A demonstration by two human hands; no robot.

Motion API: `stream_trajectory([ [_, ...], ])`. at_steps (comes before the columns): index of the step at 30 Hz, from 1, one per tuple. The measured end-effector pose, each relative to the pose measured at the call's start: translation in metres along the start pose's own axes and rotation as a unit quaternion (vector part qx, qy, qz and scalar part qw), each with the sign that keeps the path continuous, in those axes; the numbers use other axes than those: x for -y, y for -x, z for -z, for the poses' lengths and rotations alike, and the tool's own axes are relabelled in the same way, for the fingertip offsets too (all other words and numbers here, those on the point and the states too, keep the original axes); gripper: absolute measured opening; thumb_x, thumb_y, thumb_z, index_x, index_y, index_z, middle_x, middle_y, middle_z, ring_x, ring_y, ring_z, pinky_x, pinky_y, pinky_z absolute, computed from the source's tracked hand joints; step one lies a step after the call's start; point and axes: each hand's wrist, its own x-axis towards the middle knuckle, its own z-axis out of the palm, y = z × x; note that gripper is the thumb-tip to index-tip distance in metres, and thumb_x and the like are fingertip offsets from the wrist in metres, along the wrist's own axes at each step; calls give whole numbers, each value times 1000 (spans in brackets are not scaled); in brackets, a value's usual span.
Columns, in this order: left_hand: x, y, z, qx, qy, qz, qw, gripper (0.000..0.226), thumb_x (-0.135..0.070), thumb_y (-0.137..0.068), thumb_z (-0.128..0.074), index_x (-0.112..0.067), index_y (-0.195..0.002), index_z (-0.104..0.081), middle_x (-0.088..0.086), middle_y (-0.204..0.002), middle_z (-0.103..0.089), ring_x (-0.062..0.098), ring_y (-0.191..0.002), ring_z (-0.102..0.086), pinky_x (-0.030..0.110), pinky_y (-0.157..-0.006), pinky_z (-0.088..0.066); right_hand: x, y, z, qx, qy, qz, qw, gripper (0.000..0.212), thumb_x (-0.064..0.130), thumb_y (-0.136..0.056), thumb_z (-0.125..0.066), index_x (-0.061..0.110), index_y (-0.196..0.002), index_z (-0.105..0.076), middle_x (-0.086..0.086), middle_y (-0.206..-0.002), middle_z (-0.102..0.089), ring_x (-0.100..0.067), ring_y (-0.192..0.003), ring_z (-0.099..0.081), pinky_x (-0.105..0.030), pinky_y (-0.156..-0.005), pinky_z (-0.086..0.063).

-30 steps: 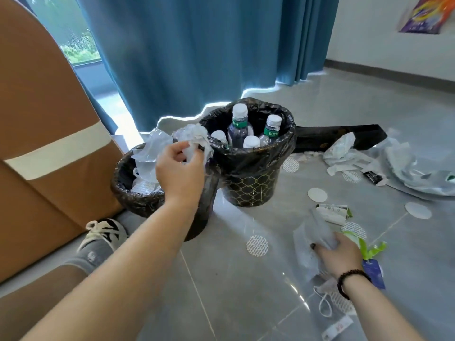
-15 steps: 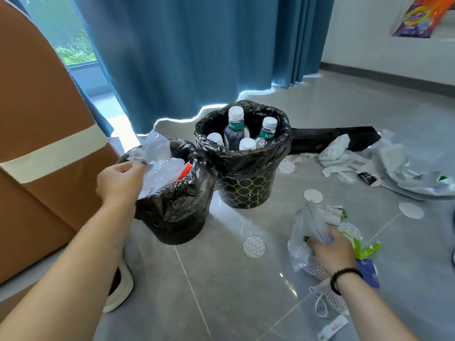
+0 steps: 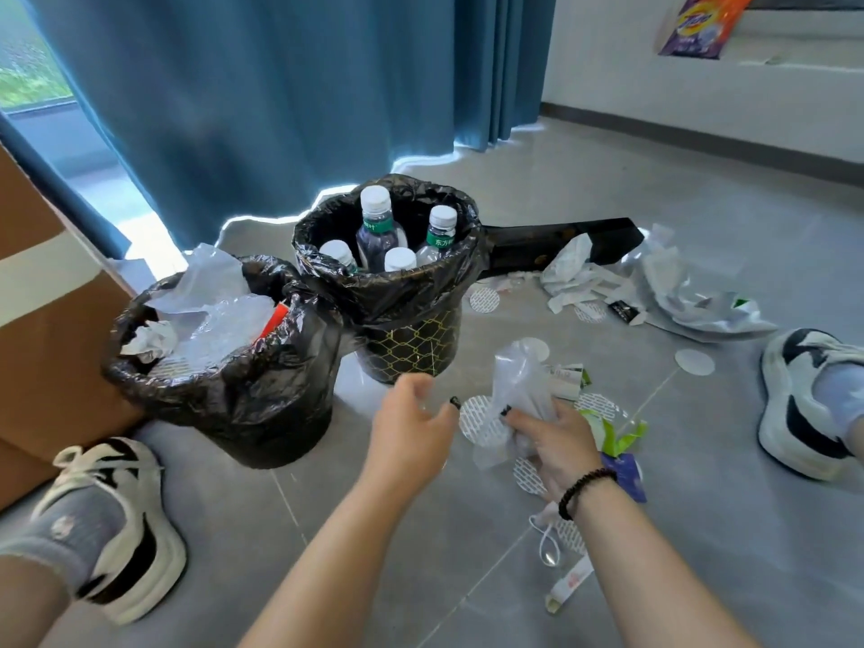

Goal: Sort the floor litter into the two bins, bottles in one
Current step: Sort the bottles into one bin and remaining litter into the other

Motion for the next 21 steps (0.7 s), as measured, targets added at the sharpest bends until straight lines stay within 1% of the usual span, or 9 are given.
stream_trajectory([
  [2,7,2,-13,43,72,48,995,26,-15,-88,-63,-15,-114,-60,-2,-103,-67,8,-80,-63,26,-73,-53,6,3,-3,18,-17,-3,1000,16,1,-70,-75,10,-81,-69,-14,-81,-69,-32,-77,-64,-46,-73,-51],
  [4,10,5,-14,58,153,60,985,22,-4,-87,-61,-11,-108,-65,8,-93,-73,14,-76,-65,27,-69,-53,13,5,-7,39,-9,1,999,21,4,-70,-76,8,-88,-68,-14,-86,-71,-32,-82,-67,-46,-73,-56],
  [6,10,6,-6,30,182,51,982,22,0,-86,-60,-14,-102,-67,9,-88,-74,18,-75,-67,31,-70,-55,19,8,-15,55,-9,5,998,25,6,-70,-77,8,-93,-67,-11,-87,-71,-29,-82,-68,-40,-69,-56],
  [9,10,2,17,-49,188,29,980,21,-2,-86,-62,-20,-97,-68,-1,-80,-73,10,-72,-66,33,-75,-57,22,11,-24,44,-6,13,999,24,10,-71,-78,11,-93,-68,-10,-88,-71,-30,-85,-68,-47,-75,-58],
  [11,10,-3,43,-111,172,-10,979,23,-4,-86,-63,-26,-92,-67,-3,-80,-73,7,-71,-65,33,-75,-57,21,13,-30,34,-15,11,999,19,10,-72,-78,14,-88,-68,-8,-84,-71,-29,-83,-67,-52,-79,-54],
  [13,8,-7,74,-181,142,-72,970,26,-5,-86,-63,-31,-89,-63,-6,-80,-71,4,-71,-65,26,-72,-55,21,14,-35,27,-37,-9,999,16,8,-74,-76,13,-87,-68,-8,-82,-71,-29,-81,-67,-54,-81,-54],
  [16,4,-16,129,-287,64,-154,943,20,-7,-88,-63,-26,-95,-61,-9,-82,-66,-3,-68,-60,15,-69,-48,23,17,-38,32,-55,-35,997,20,8,-75,-75,11,-93,-68,-14,-89,-72,-34,-86,-68,-56,-84,-53],
  [19,13,-29,171,-346,-46,-147,925,25,-10,-89,-62,-17,-113,-64,-3,-86,-64,3,-72,-56,17,-74,-44,29,20,-38,45,-45,-35,997,19,7,-77,-73,11,-94,-67,-15,-92,-71,-33,-86,-67,-49,-82,-55],
  [21,25,-36,185,-351,-64,-131,925,30,-9,-90,-60,-16,-119,-63,-2,-91,-64,8,-78,-57,11,-72,-41,32,21,-35,48,-48,-34,997,19,6,-78,-71,8,-97,-67,-17,-93,-70,-31,-83,-67,-45,-77,-54],
])
